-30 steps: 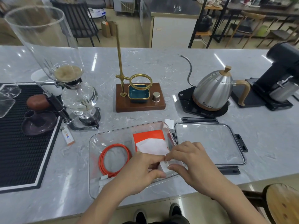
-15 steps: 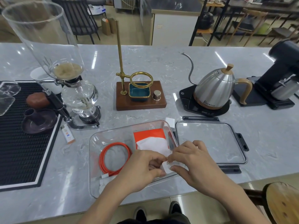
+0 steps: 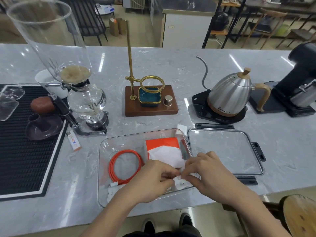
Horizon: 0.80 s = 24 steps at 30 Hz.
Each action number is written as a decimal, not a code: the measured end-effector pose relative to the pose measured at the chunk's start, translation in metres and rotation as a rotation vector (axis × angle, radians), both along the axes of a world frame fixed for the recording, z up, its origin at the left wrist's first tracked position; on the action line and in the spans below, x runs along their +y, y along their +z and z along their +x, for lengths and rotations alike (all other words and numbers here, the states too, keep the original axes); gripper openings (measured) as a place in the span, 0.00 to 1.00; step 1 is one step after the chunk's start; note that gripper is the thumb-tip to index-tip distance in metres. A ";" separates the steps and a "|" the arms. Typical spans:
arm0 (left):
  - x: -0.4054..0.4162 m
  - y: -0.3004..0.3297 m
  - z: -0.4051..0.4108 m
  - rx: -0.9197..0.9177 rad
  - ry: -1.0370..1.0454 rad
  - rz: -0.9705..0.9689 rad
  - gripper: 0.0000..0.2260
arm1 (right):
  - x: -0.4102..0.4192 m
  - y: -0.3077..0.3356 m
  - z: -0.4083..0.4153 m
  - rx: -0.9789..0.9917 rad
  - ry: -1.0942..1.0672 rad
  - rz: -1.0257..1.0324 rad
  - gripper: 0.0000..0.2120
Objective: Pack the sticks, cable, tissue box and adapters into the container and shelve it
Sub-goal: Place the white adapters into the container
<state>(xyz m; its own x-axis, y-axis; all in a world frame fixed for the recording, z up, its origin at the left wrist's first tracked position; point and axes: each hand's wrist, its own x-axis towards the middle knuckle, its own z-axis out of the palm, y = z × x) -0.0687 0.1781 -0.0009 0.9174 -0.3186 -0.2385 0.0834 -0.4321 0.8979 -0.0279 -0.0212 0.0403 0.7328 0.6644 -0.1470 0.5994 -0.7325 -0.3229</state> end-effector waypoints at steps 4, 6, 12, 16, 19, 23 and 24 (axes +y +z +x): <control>0.000 0.000 0.001 -0.089 0.024 0.119 0.15 | 0.000 0.001 0.000 0.051 -0.017 -0.001 0.10; -0.001 0.000 0.001 -0.096 0.077 0.107 0.15 | -0.001 0.001 0.001 0.073 -0.025 0.011 0.10; 0.000 0.005 0.000 -0.100 0.077 0.142 0.14 | -0.003 -0.001 0.002 0.144 -0.044 0.036 0.10; 0.001 0.008 0.001 -0.093 0.072 0.164 0.17 | -0.004 -0.004 0.002 0.173 -0.081 0.077 0.09; 0.002 0.010 0.001 -0.095 0.066 0.187 0.18 | -0.004 -0.005 0.003 0.179 -0.081 0.086 0.09; 0.001 0.011 0.002 -0.094 0.081 0.194 0.18 | -0.005 -0.006 0.006 0.201 -0.070 0.087 0.09; 0.001 0.012 0.002 -0.095 0.086 0.195 0.18 | -0.006 -0.007 0.006 0.206 -0.062 0.090 0.10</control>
<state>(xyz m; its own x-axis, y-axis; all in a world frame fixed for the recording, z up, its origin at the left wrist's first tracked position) -0.0671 0.1791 0.0108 0.9603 -0.1949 -0.1996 0.0467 -0.5931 0.8038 -0.0215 -0.0268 0.0335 0.7335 0.6360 -0.2396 0.4687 -0.7287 -0.4993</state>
